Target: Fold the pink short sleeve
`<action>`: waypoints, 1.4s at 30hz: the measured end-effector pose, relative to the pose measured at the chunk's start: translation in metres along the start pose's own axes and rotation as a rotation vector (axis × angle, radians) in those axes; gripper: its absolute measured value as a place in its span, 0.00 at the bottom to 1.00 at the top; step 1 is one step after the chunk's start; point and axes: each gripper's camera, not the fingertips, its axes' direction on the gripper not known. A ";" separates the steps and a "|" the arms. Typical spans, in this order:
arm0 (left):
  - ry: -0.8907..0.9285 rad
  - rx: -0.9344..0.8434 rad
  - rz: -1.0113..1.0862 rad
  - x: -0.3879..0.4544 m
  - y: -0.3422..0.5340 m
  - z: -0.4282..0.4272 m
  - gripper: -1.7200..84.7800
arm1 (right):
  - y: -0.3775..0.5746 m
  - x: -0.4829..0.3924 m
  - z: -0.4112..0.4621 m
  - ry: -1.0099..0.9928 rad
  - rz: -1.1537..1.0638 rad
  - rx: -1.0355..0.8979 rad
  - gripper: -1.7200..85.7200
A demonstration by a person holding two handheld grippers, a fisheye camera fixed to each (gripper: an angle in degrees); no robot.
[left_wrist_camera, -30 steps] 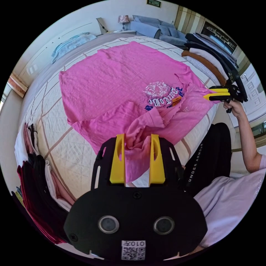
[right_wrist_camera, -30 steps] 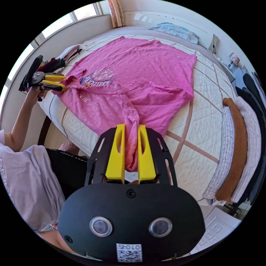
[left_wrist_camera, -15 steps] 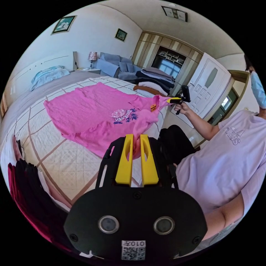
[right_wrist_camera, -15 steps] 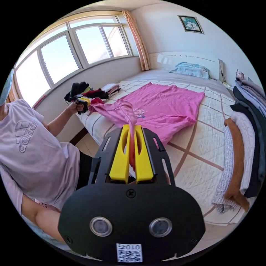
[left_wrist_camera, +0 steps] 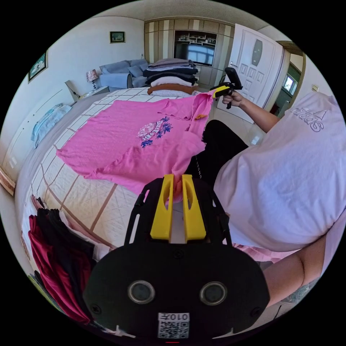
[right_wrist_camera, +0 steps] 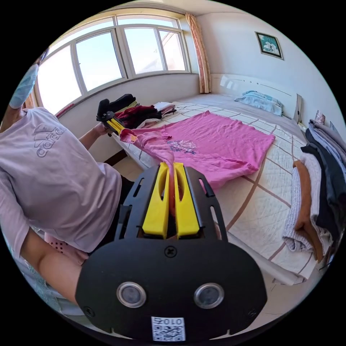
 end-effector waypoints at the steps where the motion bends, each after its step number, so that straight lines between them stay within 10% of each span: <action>1: 0.000 -0.005 -0.002 0.004 0.002 0.000 0.06 | 0.005 -0.012 0.001 0.012 0.004 -0.013 0.06; 13: 0.168 -0.003 -0.067 -0.001 0.031 -0.005 0.07 | 0.015 -0.049 0.017 -0.039 0.057 -0.035 0.06; 22: 0.314 -0.016 -0.118 -0.220 -0.089 -0.027 0.08 | -0.179 0.114 0.031 0.057 0.030 -0.188 0.05; 28: 0.289 -0.106 -0.512 -0.363 -0.107 0.074 0.11 | -0.206 0.246 0.147 0.050 0.306 -0.343 0.08; 33: 0.011 0.091 -0.569 -0.295 -0.062 0.012 0.14 | -0.163 0.220 0.106 0.147 0.358 -0.200 0.10; 42: 0.028 0.088 -0.635 -0.155 0.037 0.025 0.15 | -0.039 0.125 0.081 0.101 0.433 -0.123 0.14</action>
